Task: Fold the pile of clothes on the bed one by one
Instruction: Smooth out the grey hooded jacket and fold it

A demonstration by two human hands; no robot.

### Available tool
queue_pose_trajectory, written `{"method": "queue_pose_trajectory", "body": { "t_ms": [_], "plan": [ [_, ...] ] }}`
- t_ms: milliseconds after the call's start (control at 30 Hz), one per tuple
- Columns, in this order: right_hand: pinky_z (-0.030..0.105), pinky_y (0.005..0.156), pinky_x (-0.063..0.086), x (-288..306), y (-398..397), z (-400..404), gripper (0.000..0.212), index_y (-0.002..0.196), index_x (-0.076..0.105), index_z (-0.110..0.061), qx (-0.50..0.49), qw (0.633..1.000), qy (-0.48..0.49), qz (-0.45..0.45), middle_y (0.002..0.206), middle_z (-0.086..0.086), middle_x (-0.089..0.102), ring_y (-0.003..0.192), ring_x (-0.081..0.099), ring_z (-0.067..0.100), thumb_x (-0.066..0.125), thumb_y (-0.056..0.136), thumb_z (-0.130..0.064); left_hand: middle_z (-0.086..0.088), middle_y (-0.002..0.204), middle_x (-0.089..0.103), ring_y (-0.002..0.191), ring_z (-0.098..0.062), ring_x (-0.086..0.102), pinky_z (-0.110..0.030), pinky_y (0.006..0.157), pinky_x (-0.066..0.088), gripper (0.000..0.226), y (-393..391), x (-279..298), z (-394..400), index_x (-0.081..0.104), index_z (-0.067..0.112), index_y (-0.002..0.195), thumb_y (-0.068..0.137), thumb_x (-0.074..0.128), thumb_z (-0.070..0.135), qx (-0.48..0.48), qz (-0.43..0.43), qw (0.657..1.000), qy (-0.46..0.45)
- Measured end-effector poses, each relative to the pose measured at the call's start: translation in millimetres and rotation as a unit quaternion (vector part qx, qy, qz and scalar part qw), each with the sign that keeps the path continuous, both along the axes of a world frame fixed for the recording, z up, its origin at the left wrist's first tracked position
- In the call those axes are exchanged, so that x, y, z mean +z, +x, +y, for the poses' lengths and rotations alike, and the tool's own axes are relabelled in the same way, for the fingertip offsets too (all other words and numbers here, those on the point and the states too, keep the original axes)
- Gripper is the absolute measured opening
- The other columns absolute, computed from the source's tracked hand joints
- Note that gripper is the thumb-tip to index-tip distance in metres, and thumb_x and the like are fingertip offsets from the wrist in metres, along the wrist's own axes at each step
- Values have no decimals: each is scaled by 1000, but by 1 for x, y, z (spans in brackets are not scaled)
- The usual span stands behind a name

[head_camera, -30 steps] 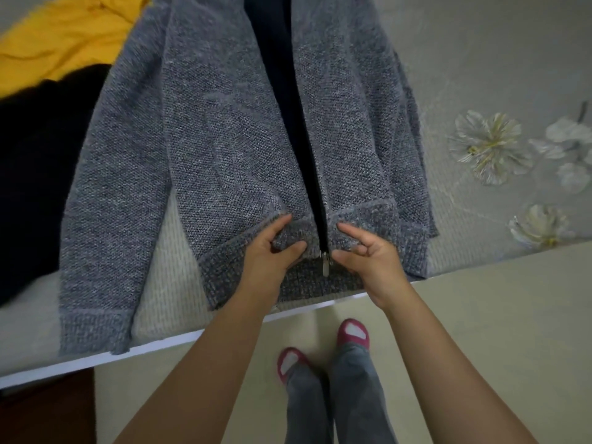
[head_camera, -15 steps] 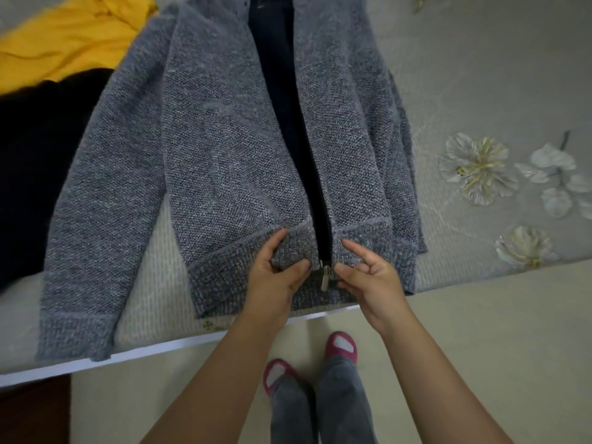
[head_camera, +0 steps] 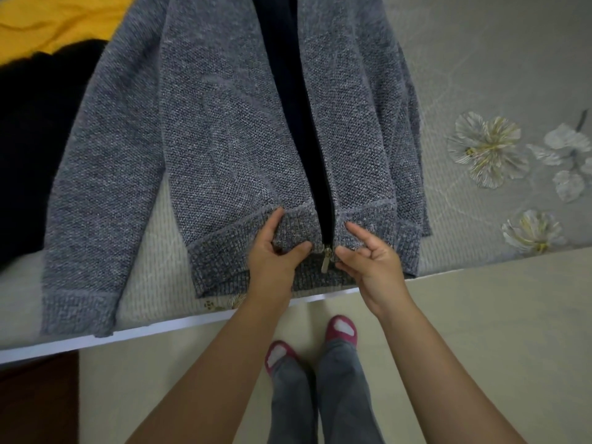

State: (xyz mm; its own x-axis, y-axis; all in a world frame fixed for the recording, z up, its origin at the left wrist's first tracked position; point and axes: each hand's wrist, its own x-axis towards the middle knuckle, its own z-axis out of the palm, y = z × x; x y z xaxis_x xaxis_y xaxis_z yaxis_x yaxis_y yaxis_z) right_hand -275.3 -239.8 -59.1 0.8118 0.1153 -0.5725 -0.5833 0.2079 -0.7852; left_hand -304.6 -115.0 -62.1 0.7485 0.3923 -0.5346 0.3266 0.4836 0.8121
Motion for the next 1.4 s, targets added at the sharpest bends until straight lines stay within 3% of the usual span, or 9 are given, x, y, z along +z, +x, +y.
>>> {"method": "queue_pose_trajectory", "body": {
  "t_ms": [167, 333, 467, 633, 800, 1033, 1200, 1300, 1400],
  "plan": [
    [14, 55, 51, -2, -1, 2, 42, 100, 56, -23, -2, 1000, -7, -4, 34, -11, 31, 42, 47, -3, 53, 80, 13, 10, 129, 47, 122, -19, 48, -39, 102, 41, 65, -1, 1, -2, 51, 47, 101, 75, 64, -10, -5, 5, 999, 45],
    [14, 58, 52, -2, -1, 4, 41, 99, 56, -25, -7, 1000, -10, -2, 36, -13, 29, 44, 47, -3, 53, 81, 12, 24, 115, 50, 118, -15, 52, -28, 95, 47, 65, -3, 1, -3, 50, 50, 100, 75, 66, -8, -6, 6, 998, 56],
    [13, 57, 51, -3, -2, 5, 42, 99, 56, -26, -9, 1000, -17, -4, 37, -14, 28, 44, 44, -3, 54, 80, 12, 7, 130, 47, 124, -20, 47, -41, 103, 41, 65, -3, 3, -6, 48, 44, 109, 75, 66, -8, 2, 13, 997, 76],
    [12, 57, 50, -3, -3, 7, 42, 102, 55, -24, -15, 1000, -7, -4, 36, -12, 29, 43, 47, -4, 54, 80, 11, 3, 137, 44, 126, -23, 45, -46, 103, 39, 66, -4, 3, -8, 47, 45, 110, 75, 66, -7, -2, 8, 998, 65],
    [13, 56, 51, -3, -3, 5, 39, 98, 57, -25, -10, 1000, -3, 0, 36, -12, 30, 43, 48, -3, 54, 80, 11, 28, 99, 55, 86, 4, 64, -14, 67, 52, 67, -4, -1, -5, 51, 39, 111, 72, 64, -14, 5, -15, 1000, 14],
    [13, 57, 50, -4, -2, 5, 38, 97, 57, -24, -11, 1000, 10, 3, 36, -11, 29, 43, 45, -4, 53, 81, 10, 26, 102, 46, 78, 25, 54, -1, 62, 44, 68, 0, 1, -8, 43, 30, 122, 74, 63, -14, 13, -20, 999, 42],
    [13, 57, 50, -4, -3, 6, 38, 98, 57, -23, -19, 1000, 11, 3, 35, -11, 29, 42, 44, -4, 53, 81, 11, 28, 106, 46, 94, 15, 51, -4, 73, 46, 67, -1, -2, -8, 47, 39, 115, 73, 66, -10, 15, -2, 999, 49],
    [13, 58, 51, -4, -3, 8, 38, 99, 57, -23, -22, 1000, 12, 5, 35, -11, 30, 42, 46, -4, 52, 81, 11, 18, 114, 51, 114, -8, 51, -21, 91, 48, 66, -2, -4, -8, 50, 45, 105, 73, 66, -9, 14, 3, 999, 45],
    [13, 57, 51, -4, -3, 10, 38, 100, 56, -22, -35, 999, 18, 8, 34, -11, 31, 42, 47, -4, 52, 81, 12, 15, 122, 47, 126, -16, 42, -39, 105, 39, 66, -3, -3, -8, 47, 49, 104, 74, 67, -5, 0, 13, 997, 71]
  ]
}}
